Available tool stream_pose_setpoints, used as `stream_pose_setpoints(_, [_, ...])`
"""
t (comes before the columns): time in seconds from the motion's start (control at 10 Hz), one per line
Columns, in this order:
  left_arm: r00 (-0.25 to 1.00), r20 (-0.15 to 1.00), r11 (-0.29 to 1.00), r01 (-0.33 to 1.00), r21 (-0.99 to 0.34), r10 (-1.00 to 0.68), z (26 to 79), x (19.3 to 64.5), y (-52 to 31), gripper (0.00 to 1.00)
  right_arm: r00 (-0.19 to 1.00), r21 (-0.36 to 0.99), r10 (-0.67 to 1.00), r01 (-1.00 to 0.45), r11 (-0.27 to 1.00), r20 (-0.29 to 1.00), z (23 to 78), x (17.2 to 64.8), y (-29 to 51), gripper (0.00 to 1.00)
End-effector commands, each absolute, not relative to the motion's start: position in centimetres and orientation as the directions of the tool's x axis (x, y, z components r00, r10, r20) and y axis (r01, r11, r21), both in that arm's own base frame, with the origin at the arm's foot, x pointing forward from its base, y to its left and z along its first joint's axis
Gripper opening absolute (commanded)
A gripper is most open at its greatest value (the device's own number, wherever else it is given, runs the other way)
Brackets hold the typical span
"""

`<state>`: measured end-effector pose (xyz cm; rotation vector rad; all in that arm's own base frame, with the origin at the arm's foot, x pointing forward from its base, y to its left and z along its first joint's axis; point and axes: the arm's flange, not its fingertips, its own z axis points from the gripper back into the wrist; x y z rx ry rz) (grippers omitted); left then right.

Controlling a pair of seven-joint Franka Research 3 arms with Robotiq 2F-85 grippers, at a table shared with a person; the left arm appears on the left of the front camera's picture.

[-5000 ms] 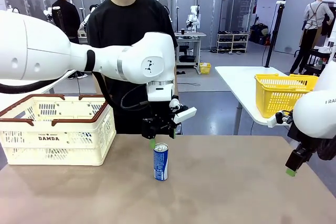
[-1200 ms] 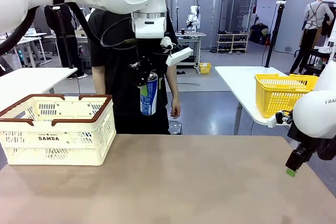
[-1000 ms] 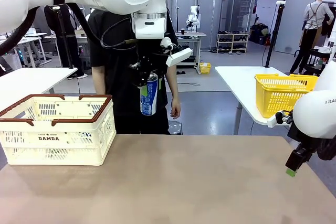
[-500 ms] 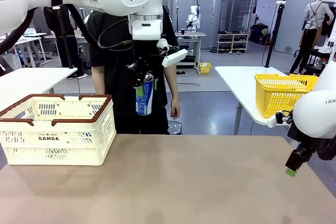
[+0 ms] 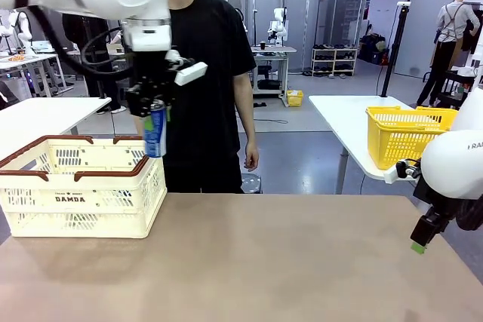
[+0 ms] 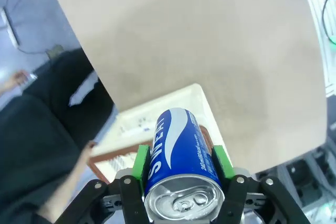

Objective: Place the drinks into the Shopping basket.
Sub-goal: Pick up one drink and place it into the Shopping basket.

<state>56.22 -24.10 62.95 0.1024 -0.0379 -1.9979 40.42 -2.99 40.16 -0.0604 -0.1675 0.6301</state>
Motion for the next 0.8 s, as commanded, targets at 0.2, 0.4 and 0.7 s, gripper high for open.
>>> stream_pose_setpoints(0.2, [-0.236,0.007,-0.23,0.956,0.181,-0.972,62.8,56.8,-12.9,0.58,0.797,-0.109,0.588,-0.578,0.809,0.137,40.2,40.4,-3.1,0.98])
stream_pose_setpoints(0.4, [-0.216,0.054,-0.202,0.959,0.199,-0.975,62.7,58.3,-9.9,0.58,0.797,-0.109,0.588,-0.578,0.809,0.137,40.2,40.4,-3.1,0.98])
stream_pose_setpoints(0.7, [-0.188,0.113,-0.167,0.97,0.175,-0.976,62.6,59.3,-8.4,0.58,0.797,-0.109,0.588,-0.578,0.809,0.137,40.2,40.4,-3.1,0.98])
